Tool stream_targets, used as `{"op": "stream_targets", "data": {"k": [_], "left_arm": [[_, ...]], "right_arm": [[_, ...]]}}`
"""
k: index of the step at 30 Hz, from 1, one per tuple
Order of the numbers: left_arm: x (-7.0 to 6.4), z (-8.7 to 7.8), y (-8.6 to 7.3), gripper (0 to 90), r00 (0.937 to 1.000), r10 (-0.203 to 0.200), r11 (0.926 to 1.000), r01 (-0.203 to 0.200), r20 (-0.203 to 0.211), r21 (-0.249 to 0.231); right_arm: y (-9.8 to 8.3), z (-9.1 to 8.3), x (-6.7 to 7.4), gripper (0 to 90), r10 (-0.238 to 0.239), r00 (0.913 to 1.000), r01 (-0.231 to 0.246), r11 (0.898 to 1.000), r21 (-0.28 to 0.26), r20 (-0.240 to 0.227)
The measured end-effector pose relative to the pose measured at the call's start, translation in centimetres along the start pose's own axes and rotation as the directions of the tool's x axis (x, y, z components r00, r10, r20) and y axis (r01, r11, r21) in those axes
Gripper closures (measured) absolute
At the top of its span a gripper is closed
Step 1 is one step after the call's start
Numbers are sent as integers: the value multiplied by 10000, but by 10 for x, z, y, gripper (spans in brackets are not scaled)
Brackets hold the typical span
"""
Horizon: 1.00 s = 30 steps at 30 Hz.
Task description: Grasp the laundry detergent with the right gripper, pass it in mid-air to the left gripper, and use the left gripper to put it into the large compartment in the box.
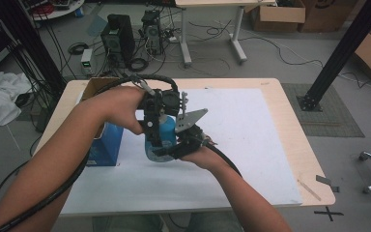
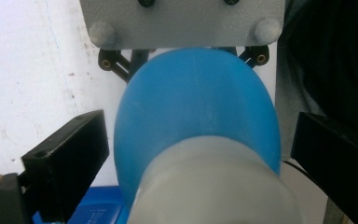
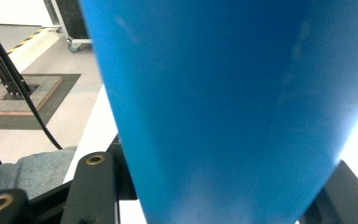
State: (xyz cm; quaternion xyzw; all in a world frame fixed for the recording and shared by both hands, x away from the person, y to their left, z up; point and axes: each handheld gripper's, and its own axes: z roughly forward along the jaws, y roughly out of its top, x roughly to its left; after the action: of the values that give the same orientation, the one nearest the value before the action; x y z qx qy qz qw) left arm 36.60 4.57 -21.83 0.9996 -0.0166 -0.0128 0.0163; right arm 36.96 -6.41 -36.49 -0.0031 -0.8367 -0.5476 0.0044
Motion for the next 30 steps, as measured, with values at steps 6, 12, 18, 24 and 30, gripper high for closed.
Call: {"op": "stream_targets", "data": {"k": [6, 12, 18, 24, 30], "left_arm": [[1, 1, -1, 150, 9999, 39, 9999, -37, -115, 126], [0, 2, -1, 172, 9998, 34, 9999, -32, -170, 146], [1, 2, -1, 227, 9995, 10, 9997, -3, -309, 237], [2, 4, -1, 265, 9998, -37, 9997, 42, -186, 247], [2, 4, -2, 273, 9996, -22, 9998, 28, -272, 210]], "right_arm": [[0, 0, -1, 439, 29, 10000, -29, 10000, 12, -13], [0, 0, 0, 439, 11, 10000, -11, 10000, 1, -41], [0, 0, -1, 439, 88, 10000, -88, 10000, 28, -12], [0, 0, 0, 440, 165, 9998, -166, 9999, -13, -131], [0, 1, -1, 440, 138, 9998, -138, 9999, 8, -135]]}}
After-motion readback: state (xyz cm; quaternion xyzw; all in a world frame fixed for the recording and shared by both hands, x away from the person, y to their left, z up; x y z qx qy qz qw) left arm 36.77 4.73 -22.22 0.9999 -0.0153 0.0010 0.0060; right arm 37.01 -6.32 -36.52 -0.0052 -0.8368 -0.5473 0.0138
